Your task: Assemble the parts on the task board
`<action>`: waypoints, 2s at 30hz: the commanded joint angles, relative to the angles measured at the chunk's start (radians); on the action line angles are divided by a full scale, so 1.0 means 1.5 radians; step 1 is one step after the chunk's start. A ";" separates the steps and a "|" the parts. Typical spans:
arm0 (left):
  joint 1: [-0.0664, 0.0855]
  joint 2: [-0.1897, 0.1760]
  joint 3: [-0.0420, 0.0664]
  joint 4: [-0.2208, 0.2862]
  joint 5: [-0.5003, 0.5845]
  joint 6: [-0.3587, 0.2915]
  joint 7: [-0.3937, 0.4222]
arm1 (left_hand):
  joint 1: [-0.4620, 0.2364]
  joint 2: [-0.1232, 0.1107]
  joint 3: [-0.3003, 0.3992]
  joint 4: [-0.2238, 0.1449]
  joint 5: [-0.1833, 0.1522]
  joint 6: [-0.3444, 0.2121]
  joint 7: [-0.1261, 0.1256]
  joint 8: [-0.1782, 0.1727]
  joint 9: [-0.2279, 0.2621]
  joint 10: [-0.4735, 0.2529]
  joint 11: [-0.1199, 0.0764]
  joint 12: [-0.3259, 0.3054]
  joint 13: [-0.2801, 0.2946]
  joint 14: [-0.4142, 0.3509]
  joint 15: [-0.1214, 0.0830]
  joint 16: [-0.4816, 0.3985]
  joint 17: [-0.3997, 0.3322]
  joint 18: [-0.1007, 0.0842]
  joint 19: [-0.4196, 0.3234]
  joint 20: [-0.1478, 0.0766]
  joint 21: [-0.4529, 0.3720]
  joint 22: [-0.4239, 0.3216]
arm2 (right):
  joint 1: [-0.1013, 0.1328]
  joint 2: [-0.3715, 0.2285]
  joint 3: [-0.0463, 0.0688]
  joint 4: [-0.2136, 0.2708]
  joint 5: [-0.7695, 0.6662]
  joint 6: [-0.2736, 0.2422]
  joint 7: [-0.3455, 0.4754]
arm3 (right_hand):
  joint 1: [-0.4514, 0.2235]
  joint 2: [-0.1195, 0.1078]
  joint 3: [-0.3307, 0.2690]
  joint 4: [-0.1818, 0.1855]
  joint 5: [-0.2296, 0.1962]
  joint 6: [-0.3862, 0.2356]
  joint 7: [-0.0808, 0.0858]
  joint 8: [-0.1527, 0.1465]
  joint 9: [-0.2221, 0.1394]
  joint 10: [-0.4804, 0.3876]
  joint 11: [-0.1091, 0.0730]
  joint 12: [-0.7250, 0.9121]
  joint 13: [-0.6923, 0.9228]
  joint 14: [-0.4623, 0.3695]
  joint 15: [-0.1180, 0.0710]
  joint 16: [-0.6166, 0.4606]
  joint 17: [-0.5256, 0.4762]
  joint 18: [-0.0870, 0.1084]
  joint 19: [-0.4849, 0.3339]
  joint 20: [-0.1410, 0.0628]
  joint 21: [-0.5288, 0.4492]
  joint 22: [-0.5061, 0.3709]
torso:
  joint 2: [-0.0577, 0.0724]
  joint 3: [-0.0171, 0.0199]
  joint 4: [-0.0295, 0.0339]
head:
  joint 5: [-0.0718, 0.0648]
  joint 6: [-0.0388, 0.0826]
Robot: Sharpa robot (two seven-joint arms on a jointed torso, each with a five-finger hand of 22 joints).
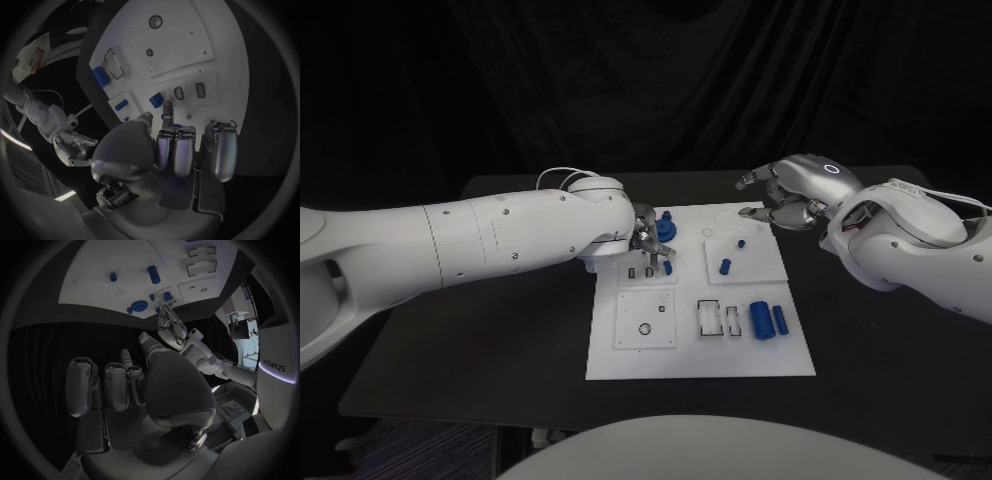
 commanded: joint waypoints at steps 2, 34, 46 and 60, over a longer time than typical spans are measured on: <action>-0.004 0.002 0.001 0.000 -0.001 0.004 0.006 | 0.007 0.002 0.001 -0.003 0.005 0.003 0.000 -0.003 0.001 0.068 0.000 0.002 0.175 0.070 -0.002 0.002 0.176 0.013 0.031 0.000 -0.004 0.144 | -0.001 0.000 0.001 0.001 -0.002 0.004 -0.011 | -0.003 0.004 -0.001 0.002 0.002 0.004 0.002 0.002 -0.001 0.011 0.006 -0.003 0.100 0.044 0.004 0.000 0.049 -0.003 0.024 0.003 -0.001 0.139 | 0.000 -0.0008 -0.0007 | 0.000 0.000; -0.022 0.012 0.001 -0.009 -0.001 0.002 0.020 | 0.010 0.002 0.003 -0.004 0.011 0.008 0.000 -0.011 0.007 0.068 0.000 0.002 0.175 0.070 -0.001 0.002 0.176 0.013 0.030 0.000 -0.006 0.144 | -0.002 0.004 0.000 -0.003 -0.002 0.010 -0.014 | -0.004 0.005 -0.001 0.003 0.003 0.005 0.002 0.002 -0.002 0.008 0.006 -0.007 0.095 0.044 0.004 -0.001 0.047 -0.003 0.023 0.004 -0.004 0.138 | -0.002 -0.0018 -0.0004 | 0.001 0.000; -0.025 0.015 0.001 -0.010 -0.001 0.003 0.019 | 0.015 0.002 0.006 -0.007 0.014 0.010 -0.001 -0.014 0.010 0.068 -0.001 0.002 0.175 0.070 -0.002 0.002 0.176 0.014 0.030 0.000 -0.007 0.144 | -0.002 0.005 0.000 -0.003 -0.002 0.012 -0.013 | -0.004 0.005 -0.001 0.003 0.003 0.005 0.002 0.002 -0.002 0.008 0.006 -0.007 0.095 0.044 0.004 -0.001 0.047 -0.003 0.023 0.004 -0.004 0.138 | -0.001 -0.0019 -0.0018 | 0.002 0.000; -0.026 0.019 0.001 -0.015 -0.001 -0.009 0.030 | 0.023 0.001 0.013 -0.013 0.041 0.008 0.000 -0.028 0.019 0.068 0.000 0.002 0.175 0.070 -0.001 0.002 0.176 0.014 0.029 0.000 -0.011 0.143 | -0.002 0.004 0.000 -0.003 -0.002 0.016 -0.015 | -0.004 0.005 -0.001 0.003 0.002 0.006 0.003 0.002 -0.002 0.007 0.006 -0.008 0.094 0.043 0.004 -0.002 0.046 -0.002 0.023 0.004 -0.004 0.137 | -0.001 -0.0024 -0.0011 | 0.003 0.000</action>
